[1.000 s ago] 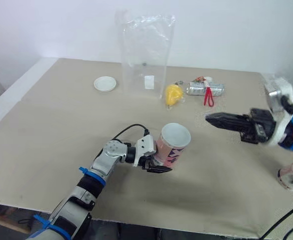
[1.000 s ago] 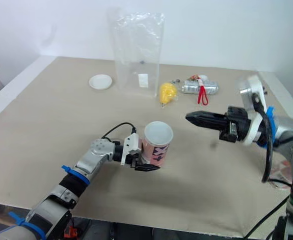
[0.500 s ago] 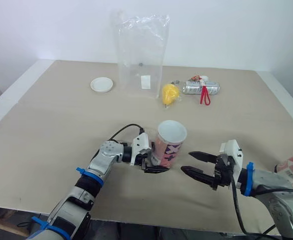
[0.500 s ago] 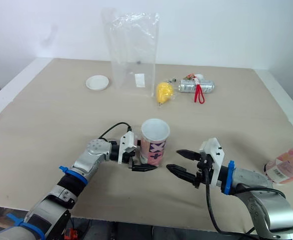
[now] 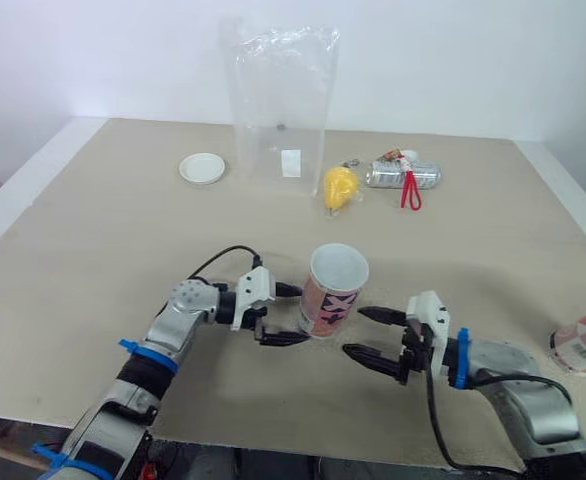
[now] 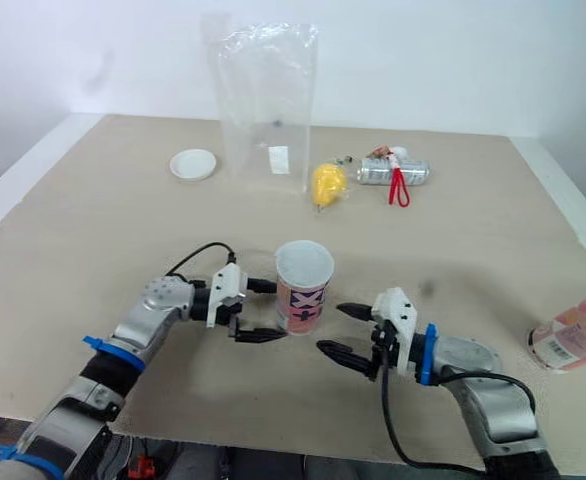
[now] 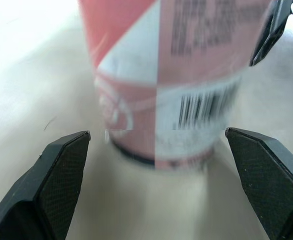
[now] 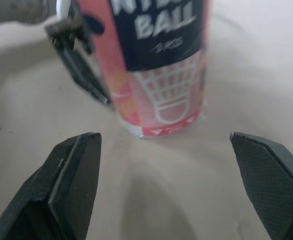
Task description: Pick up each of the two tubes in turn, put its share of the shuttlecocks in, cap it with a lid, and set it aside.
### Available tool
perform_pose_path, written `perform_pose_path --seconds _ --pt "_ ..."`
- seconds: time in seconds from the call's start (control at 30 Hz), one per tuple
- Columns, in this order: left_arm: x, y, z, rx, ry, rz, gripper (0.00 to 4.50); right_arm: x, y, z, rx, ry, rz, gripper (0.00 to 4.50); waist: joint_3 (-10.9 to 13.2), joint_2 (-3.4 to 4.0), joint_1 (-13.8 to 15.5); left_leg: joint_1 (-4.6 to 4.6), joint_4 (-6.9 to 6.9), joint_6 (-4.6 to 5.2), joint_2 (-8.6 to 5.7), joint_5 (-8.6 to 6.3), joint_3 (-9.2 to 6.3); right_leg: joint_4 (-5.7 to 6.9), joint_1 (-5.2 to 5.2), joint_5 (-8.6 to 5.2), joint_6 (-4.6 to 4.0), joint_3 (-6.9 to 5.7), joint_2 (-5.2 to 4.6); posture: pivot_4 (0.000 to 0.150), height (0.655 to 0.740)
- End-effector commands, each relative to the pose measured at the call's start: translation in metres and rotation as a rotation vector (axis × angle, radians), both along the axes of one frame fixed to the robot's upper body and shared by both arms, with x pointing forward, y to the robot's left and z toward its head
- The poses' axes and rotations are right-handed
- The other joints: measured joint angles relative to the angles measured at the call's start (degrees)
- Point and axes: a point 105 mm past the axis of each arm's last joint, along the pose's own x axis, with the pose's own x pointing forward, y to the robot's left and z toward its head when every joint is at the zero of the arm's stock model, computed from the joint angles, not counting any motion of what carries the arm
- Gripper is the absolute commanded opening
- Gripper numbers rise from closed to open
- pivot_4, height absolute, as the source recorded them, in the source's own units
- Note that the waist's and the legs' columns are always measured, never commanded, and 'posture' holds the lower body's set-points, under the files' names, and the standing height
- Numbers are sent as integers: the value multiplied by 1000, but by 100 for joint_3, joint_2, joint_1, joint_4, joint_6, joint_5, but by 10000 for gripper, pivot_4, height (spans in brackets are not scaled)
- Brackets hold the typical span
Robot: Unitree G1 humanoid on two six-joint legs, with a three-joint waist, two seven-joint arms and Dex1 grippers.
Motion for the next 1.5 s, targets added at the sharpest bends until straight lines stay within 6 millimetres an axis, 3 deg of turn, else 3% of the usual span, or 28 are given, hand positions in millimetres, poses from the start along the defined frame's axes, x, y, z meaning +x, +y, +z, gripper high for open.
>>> perform_pose_path --seconds 0.03,0.4,0.8,1.23,1.5 --pt "-8 10 8 -14 -9 5 45000 5 11 4 -16 -83 60 44106 12 6 0 -2 0 0 -2 0 -2 0 0 0 1 0 -1 1500 7400" --pt "-30 28 14 -27 33 44 45000 17 29 -1 24 -97 106 44106 51 10 10 -5 -1 -4 -2 2 -5 1 0 -2 -2 -4 -4 1500 7400" --pt "-36 26 25 -161 44 69 45000 22 52 2 82 -113 147 44106 52 10 8 -2 -2 -5 0 3 -6 3 0 -1 -4 -6 -2 1500 7400" --pt "-32 21 26 -188 -13 71 45000 29 71 -11 74 -135 160 44106 52 9 4 19 -2 -18 8 11 0 5 9 14 -17 -8 1 1500 7400" --pt "-29 28 25 -172 -22 84 45000 31 76 -15 58 -147 178 44106 51 7 -7 32 -2 -20 16 13 5 6 15 21 -22 -7 5 1500 7400"
